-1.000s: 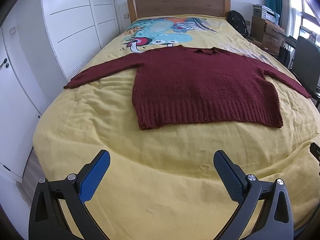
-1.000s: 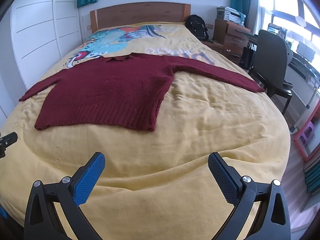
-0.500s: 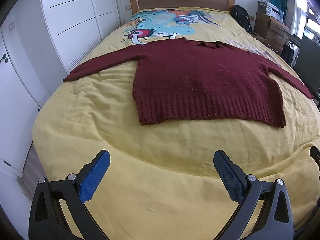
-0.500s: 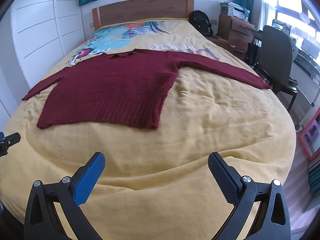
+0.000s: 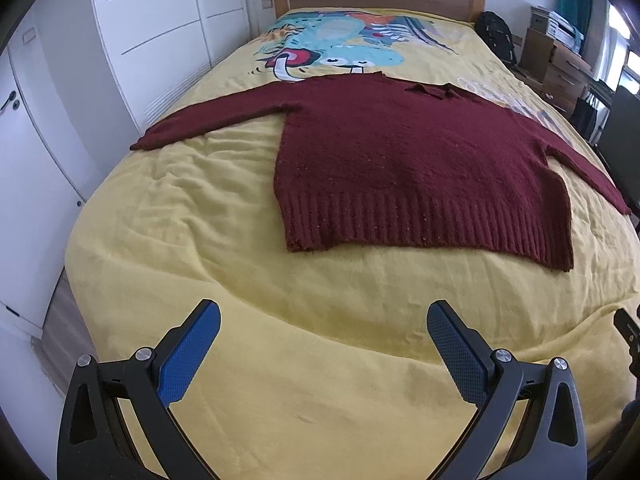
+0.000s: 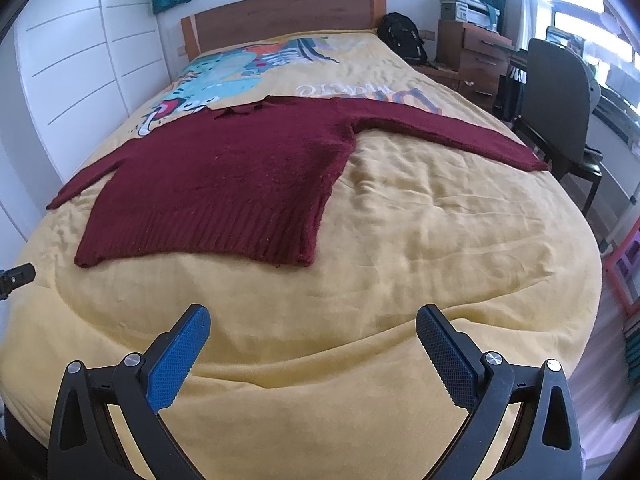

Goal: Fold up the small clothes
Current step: 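Move the right tool down to the cuff of the nearest sweater sleeve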

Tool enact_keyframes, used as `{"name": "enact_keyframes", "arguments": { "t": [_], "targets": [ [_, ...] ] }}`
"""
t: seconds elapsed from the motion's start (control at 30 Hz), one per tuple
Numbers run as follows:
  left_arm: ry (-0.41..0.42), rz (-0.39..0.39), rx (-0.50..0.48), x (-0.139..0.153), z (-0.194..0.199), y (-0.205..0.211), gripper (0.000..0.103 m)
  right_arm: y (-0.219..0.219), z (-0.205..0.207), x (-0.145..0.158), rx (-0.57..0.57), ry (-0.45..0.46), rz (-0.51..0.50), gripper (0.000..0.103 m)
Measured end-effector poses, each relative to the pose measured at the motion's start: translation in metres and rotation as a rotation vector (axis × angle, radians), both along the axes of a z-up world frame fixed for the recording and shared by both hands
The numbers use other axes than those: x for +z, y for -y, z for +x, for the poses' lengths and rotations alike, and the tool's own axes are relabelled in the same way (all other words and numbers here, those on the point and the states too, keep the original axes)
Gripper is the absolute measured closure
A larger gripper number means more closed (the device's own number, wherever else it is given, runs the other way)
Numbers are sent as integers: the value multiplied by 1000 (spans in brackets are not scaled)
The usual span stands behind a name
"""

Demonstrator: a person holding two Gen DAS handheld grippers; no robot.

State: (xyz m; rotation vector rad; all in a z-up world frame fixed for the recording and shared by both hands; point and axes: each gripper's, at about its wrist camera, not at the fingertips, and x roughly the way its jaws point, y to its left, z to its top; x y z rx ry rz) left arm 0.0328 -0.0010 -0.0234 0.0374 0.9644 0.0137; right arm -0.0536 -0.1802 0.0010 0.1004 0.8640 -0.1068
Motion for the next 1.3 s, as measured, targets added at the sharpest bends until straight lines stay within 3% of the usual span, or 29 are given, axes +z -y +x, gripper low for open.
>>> {"name": "enact_keyframes", "arguments": {
  "t": [0.37, 0.57, 0.97, 1.13, 1.3],
  "targets": [
    [-65, -34, 49, 3, 17, -8, 1, 19, 15, 0, 10, -19, 46, 0],
    [-113, -92, 120, -2, 30, -19, 1, 46, 32, -1, -5, -21, 76, 0],
    [-189, -88, 271, -14, 51, -46, 1, 198, 103, -16, -275, -17, 85, 0],
    [-186, -30, 324, -14, 65, -50, 1, 267, 138, -35, -351, -36, 151, 0],
    [-154, -40, 341, -10, 78, -50, 1, 337, 166, -59, -470, -50, 267, 0]
  ]
}}
